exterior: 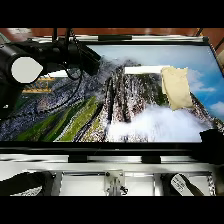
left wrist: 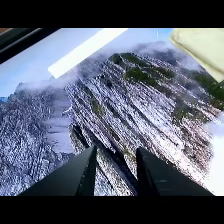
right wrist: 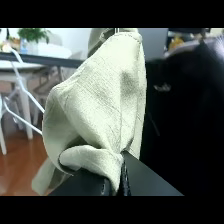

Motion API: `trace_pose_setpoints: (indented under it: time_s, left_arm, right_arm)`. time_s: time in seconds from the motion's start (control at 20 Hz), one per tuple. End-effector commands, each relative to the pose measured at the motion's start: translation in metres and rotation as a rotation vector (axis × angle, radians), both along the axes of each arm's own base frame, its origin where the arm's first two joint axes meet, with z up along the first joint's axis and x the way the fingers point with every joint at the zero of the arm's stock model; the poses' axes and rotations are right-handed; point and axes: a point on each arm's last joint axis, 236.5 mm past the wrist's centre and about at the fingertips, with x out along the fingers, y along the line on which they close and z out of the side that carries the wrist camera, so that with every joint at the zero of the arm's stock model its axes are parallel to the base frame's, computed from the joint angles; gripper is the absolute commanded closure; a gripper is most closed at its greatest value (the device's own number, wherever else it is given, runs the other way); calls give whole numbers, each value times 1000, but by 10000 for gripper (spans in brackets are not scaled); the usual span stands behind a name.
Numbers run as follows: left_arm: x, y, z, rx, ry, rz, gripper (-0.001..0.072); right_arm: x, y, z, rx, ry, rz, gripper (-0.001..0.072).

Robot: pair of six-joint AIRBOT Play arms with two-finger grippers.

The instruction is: Fold the shirts.

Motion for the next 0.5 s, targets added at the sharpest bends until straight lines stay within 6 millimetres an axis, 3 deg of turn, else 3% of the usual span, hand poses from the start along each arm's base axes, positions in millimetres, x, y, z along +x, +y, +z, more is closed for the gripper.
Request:
trace_pose_setpoints:
  time_s: [0.0, 0.25, 0.35, 0.45]
  left_arm:
    - [-2, 1, -5, 13, 17, 0, 377]
    - [-2, 1, -5, 13, 17, 0, 377]
    - [-2, 2, -5, 13, 17, 0, 377]
    - [-2, 2, -5, 14, 19, 0, 377]
  right_arm:
    - [-12, -13, -22, 98, -22, -7, 648]
    - [-40, -18, -34, 149, 10, -87, 649]
    - [-39, -18, -32, 142, 8, -82, 649]
    - [-21, -17, -17, 79, -10, -6, 649]
